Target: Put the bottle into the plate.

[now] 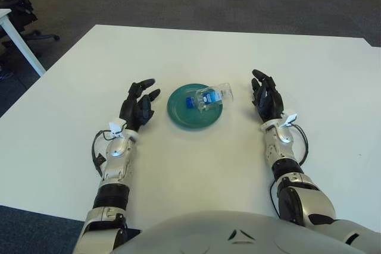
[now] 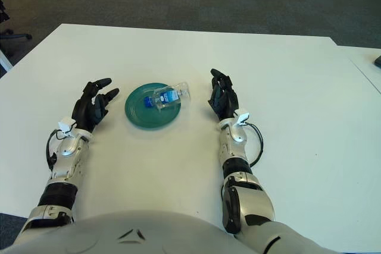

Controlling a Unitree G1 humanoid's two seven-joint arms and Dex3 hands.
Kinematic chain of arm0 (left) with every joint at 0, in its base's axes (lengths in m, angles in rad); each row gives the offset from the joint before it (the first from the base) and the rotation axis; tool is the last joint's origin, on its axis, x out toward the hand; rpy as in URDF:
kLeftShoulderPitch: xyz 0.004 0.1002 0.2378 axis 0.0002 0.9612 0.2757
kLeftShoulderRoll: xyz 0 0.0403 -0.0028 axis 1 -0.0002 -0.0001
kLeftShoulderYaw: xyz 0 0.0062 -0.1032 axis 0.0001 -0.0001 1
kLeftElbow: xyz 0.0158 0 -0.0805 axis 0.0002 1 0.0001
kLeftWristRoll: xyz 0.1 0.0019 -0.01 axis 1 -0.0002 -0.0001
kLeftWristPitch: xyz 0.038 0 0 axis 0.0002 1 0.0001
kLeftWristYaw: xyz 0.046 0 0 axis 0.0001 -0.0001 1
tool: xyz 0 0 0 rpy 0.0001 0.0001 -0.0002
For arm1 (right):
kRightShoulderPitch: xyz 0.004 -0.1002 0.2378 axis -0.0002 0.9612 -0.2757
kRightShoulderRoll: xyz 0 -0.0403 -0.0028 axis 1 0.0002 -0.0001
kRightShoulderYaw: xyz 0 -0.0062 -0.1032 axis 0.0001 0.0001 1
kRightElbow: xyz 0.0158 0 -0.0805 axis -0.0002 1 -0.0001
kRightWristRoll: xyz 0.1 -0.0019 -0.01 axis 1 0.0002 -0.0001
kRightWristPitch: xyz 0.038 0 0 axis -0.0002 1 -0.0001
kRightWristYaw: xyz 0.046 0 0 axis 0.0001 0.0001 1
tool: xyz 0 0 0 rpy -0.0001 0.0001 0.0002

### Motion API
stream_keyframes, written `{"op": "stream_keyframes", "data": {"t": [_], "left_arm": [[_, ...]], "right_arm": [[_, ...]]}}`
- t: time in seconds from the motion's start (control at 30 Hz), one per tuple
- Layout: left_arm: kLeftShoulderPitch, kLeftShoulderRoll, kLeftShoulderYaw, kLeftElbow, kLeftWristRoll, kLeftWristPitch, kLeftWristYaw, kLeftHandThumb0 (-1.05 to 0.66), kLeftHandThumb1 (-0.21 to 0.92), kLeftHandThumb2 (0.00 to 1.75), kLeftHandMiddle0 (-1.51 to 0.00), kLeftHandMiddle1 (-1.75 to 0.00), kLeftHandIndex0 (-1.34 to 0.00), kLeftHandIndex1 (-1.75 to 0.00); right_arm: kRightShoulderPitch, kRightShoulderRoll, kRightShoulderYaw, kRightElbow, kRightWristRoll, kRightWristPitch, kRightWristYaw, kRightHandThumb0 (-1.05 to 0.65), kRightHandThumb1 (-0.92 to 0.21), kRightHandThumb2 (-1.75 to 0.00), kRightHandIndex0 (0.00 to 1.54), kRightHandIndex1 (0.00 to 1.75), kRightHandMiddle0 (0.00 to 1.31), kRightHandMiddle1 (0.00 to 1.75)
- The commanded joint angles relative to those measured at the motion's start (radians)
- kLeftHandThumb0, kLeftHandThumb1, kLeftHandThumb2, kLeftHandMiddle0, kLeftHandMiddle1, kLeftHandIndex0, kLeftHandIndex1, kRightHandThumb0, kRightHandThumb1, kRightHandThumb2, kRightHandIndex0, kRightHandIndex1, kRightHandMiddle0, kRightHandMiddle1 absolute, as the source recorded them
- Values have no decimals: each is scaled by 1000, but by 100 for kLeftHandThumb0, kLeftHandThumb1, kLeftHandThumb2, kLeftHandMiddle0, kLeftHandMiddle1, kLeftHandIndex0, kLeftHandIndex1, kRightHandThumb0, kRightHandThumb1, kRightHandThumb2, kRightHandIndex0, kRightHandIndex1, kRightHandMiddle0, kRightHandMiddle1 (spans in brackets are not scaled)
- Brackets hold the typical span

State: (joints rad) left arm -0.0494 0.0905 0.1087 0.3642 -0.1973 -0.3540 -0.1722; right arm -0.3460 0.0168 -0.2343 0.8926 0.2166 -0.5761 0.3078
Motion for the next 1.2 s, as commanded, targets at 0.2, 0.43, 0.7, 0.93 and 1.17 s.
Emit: {"op": "stream_keyframes", "data": {"t": [0.2,0.43,0.7,0.93,1.17], "left_arm": [[-3,-59,-9,80,3,74,9,-60,92,71,-48,-56,-20,-105],[8,-80,-18,53,45,114,57,-62,92,79,-45,-56,-17,-106],[10,-100,-22,44,59,116,69,-63,92,84,-47,-57,-20,-109],[13,-132,-22,64,92,68,120,-63,92,82,-54,-62,-31,-114],[21,-171,-35,84,156,-13,203,-56,92,72,-58,-70,-39,-115]], "right_arm": [[162,69,-19,-3,64,6,73,-82,-92,-67,39,2,1,101],[186,66,-13,-81,67,39,72,-79,-92,-62,40,2,7,108],[222,64,2,-187,69,116,65,-77,-92,-61,39,1,2,106],[252,63,7,-271,81,181,67,-75,-92,-60,38,1,0,101],[278,57,12,-344,106,242,67,-74,-92,-59,37,0,0,97]]}}
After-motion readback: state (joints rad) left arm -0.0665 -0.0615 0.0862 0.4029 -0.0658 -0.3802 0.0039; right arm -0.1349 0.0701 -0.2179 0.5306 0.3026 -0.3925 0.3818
